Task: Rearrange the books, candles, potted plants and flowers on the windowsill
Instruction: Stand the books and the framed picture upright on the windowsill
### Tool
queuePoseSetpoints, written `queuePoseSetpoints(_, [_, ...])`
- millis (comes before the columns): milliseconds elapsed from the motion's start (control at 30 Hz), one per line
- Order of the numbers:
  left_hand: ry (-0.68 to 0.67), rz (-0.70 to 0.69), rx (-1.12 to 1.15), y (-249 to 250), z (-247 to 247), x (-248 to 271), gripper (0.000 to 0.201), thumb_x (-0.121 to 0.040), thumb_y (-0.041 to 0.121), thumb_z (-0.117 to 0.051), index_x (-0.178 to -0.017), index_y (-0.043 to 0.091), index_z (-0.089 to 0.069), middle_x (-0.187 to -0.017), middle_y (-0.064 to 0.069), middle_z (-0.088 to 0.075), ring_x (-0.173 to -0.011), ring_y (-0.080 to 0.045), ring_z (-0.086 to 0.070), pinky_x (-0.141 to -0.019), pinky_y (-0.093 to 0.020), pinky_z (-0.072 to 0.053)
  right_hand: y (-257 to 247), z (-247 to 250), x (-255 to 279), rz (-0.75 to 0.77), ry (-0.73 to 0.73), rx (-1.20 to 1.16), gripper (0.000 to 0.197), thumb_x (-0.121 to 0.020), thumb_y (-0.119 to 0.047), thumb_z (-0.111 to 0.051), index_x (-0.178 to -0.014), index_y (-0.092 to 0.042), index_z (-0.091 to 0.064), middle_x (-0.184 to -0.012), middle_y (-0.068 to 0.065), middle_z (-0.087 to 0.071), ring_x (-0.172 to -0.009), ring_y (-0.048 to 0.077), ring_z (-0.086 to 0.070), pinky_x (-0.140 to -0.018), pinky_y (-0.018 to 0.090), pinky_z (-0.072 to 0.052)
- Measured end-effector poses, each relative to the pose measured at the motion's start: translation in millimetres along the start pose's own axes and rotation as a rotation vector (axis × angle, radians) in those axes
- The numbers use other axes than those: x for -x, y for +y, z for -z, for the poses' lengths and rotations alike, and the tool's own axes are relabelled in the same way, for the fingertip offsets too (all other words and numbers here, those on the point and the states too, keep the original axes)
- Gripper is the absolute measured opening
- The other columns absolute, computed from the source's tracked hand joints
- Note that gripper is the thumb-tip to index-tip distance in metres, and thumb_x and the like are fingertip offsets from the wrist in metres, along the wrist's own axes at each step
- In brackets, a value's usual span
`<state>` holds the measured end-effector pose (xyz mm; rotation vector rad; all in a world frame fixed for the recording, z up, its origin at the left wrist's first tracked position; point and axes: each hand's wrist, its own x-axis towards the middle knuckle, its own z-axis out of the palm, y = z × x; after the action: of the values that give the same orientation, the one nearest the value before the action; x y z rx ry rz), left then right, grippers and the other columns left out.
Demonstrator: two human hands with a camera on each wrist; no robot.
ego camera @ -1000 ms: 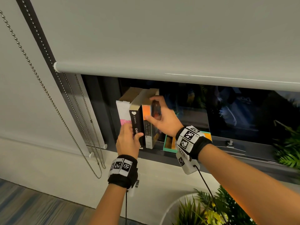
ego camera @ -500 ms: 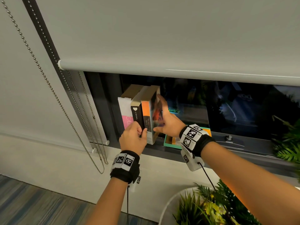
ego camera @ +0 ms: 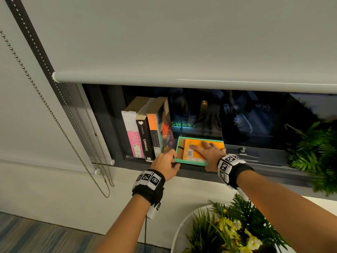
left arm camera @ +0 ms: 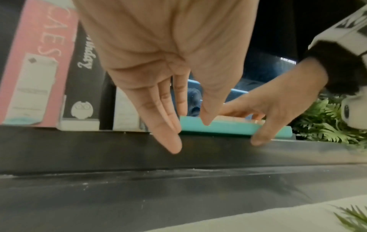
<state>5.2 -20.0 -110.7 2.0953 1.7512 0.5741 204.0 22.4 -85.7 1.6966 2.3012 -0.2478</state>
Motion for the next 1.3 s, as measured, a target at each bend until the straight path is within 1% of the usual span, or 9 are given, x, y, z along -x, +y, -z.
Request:
queuePoseSetpoints(133, [-0.052,0.025,0.076,4.0,-6.9,-5.9,0.061,-0.086,0.026,-0.065,-0.141,0.028,-0.038,-0.115,-0.008,-0.058,-0.094,-0.02,-0.062,-0.084,-0.04,-0.056,0.0,6.6,6.6,0.026,0.115,0.007,0.093,-0.084,-0.01,-0.056,-0.14,-0.054,0.004,-0.15,0.0,-0.028,-0.132,0.035,-0.036,-0.098,0.061,-0.037])
queuePoseSetpoints(300, [0.156,-0.039,0.284,26.5,1.9,-16.5,0.034,-0.09,0.016,-0.062,-0.124,0.013,-0.059,-0.102,-0.013,-0.068,-0.078,-0.017,-0.067,-0.06,-0.033,-0.06,8.8,23.6,18.2,-0.011,0.221,0.028,0.066,-0.088,-0.003,-0.048,-0.143,-0.031,-0.026,-0.125,0.007,-0.056,-0.113,0.031,-0.054,-0.1,0.053,-0.039])
queuePoseSetpoints(500, [0.134,-0.14,0.191,46.7,-14.1,-19.0,0.035,-0.089,0.017,-0.063,-0.124,0.009,-0.06,-0.109,-0.012,-0.064,-0.09,-0.017,-0.064,-0.071,-0.028,-0.058,27.4,19.8,37.2,-0.077,0.281,0.151,0.069,-0.087,-0.004,-0.056,-0.144,-0.03,-0.026,-0.138,0.0,-0.048,-0.126,0.032,-0.044,-0.1,0.063,-0.031])
queuePoseSetpoints(700, [0.011,-0.142,0.185,68.5,-33.2,-32.3,0.04,-0.091,0.017,-0.06,-0.13,0.014,-0.056,-0.113,-0.011,-0.059,-0.095,-0.02,-0.061,-0.078,-0.035,-0.058,58.9,9.5,48.3,-0.129,0.226,0.059,0.071,-0.087,-0.008,-0.058,-0.144,-0.033,-0.024,-0.143,0.003,-0.043,-0.132,0.034,-0.037,-0.106,0.067,-0.024])
queuePoseSetpoints(800, [-0.024,-0.137,0.184,72.7,-42.4,-37.1,0.04,-0.091,0.017,-0.059,-0.132,0.015,-0.055,-0.116,-0.01,-0.058,-0.099,-0.021,-0.06,-0.082,-0.037,-0.057,70.7,12.4,50.7,-0.113,0.194,-0.042,0.069,-0.086,-0.028,-0.057,-0.144,-0.038,-0.023,-0.147,-0.002,-0.037,-0.134,0.029,-0.035,-0.108,0.063,-0.021])
queuePoseSetpoints(867, [-0.032,-0.137,0.195,71.7,-46.3,-38.2,0.041,-0.091,0.016,-0.06,-0.131,0.014,-0.055,-0.117,-0.01,-0.058,-0.101,-0.021,-0.06,-0.083,-0.038,-0.057,73.8,16.7,50.0,-0.079,0.2,-0.113,0.067,-0.083,-0.046,-0.055,-0.142,-0.041,-0.026,-0.146,-0.006,-0.041,-0.132,0.026,-0.039,-0.109,0.057,-0.024])
queuePoseSetpoints(967, [-0.048,-0.146,0.189,67.9,-49.4,-39.2,0.041,-0.09,0.016,-0.062,-0.131,0.012,-0.055,-0.117,-0.01,-0.058,-0.102,-0.021,-0.06,-0.083,-0.038,-0.057,73.2,23.7,44.3,-0.044,0.216,-0.216,0.059,-0.084,-0.057,-0.05,-0.139,-0.042,-0.032,-0.143,-0.008,-0.045,-0.128,0.024,-0.043,-0.105,0.052,-0.03])
queuePoseSetpoints(1167, [-0.083,-0.175,0.15,62.4,-55.2,-38.3,0.04,-0.09,0.014,-0.061,-0.13,0.011,-0.055,-0.119,-0.009,-0.057,-0.101,-0.02,-0.06,-0.086,-0.033,-0.055,70.4,38.7,28.8,0.012,0.189,-0.05,0.069,-0.079,-0.055,-0.063,-0.138,-0.036,-0.035,-0.137,-0.003,-0.05,-0.125,0.025,-0.047,-0.108,0.054,-0.028])
queuePoseSetpoints(1300, [-0.098,-0.202,0.114,59.8,-61.3,-36.0,0.041,-0.091,0.015,-0.06,-0.132,0.012,-0.053,-0.12,-0.008,-0.055,-0.104,-0.019,-0.058,-0.089,-0.033,-0.054,63.0,39.5,21.5,0.162,0.171,0.152,0.075,-0.076,-0.047,-0.068,-0.141,-0.035,-0.031,-0.144,-0.005,-0.04,-0.129,0.026,-0.042,-0.103,0.059,-0.028])
